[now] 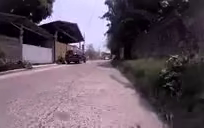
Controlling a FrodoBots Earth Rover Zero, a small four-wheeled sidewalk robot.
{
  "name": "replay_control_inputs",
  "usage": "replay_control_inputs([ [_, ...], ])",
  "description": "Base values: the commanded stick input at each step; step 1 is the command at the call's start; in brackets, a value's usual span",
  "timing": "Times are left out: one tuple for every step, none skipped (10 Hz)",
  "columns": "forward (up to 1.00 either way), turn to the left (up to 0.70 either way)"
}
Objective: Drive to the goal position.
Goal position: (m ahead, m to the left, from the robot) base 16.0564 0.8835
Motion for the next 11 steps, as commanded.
replay_control_inputs([
  [1.0, 0.0],
  [1.0, 0.0],
  [1.0, 0.0],
  [1.0, 0.0],
  [1.0, 0.0],
  [1.0, 0.0],
  [1.0, 0.0],
  [1.0, 0.0],
  [1.0, 0.0],
  [1.0, 0.0],
  [1.0, 0.0],
])
